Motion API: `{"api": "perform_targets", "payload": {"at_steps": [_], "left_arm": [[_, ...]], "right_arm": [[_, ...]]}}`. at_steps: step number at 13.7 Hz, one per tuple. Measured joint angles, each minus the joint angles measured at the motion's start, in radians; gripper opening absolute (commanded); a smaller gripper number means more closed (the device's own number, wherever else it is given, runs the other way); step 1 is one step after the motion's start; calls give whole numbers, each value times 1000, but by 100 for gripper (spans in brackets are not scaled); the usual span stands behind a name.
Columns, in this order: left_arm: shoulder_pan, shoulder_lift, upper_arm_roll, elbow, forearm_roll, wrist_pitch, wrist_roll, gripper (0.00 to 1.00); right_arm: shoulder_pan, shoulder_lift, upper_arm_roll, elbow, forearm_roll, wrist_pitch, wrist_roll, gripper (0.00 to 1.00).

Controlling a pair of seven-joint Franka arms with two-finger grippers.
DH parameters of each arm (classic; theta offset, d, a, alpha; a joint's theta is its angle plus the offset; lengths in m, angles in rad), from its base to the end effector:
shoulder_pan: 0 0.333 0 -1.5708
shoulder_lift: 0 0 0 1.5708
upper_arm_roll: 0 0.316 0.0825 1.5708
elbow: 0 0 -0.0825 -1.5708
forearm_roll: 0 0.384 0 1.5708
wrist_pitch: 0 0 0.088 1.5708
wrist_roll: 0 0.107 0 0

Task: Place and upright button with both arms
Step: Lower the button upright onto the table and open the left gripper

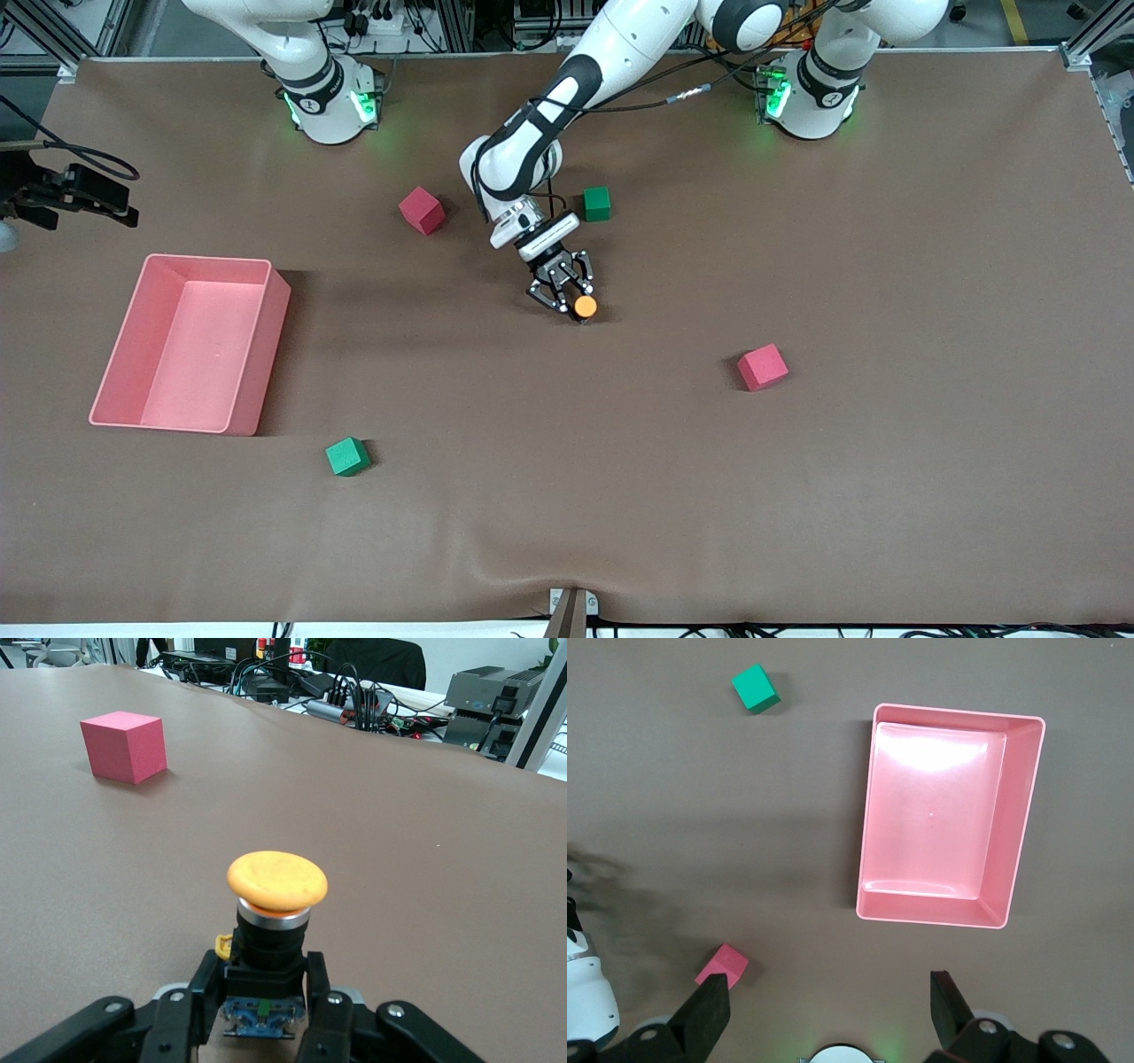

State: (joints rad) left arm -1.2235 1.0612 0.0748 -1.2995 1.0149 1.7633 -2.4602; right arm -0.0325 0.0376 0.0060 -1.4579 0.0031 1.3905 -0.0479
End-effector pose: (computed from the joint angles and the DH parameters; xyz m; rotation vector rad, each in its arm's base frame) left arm 0.3413 -0.6036 0.0980 -2.2838 -0.8971 -1.4640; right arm 0.5471 -0.0142 0.6412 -3.1299 -0.0341 0.1642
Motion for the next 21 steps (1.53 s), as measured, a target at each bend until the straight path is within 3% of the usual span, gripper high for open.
{"api": "perform_targets", "payload": {"at_steps": [2, 4, 6, 13, 15, 21], "left_arm": [[0, 3, 0, 0, 0, 0, -4, 38], [0, 3, 1, 1, 0, 0, -5, 50], [0, 3, 1, 3, 0, 0, -5, 59], [-2, 3, 1, 5, 1, 0, -5, 72], [-4, 3, 1, 6, 1, 0, -5, 97], [-13, 3, -34, 16, 1, 0, 63, 100]], "right_arm": [[0, 0, 0, 0, 0, 1, 0, 100], [0, 1, -1, 0, 0, 1, 0, 100], [0, 1, -3, 0, 0, 3, 0, 100], [-3, 2, -10, 0, -3, 12, 1, 100], [-5, 3, -12, 0, -3, 13, 1, 100], [-4, 7, -12, 0, -2, 14, 1, 100]]}}
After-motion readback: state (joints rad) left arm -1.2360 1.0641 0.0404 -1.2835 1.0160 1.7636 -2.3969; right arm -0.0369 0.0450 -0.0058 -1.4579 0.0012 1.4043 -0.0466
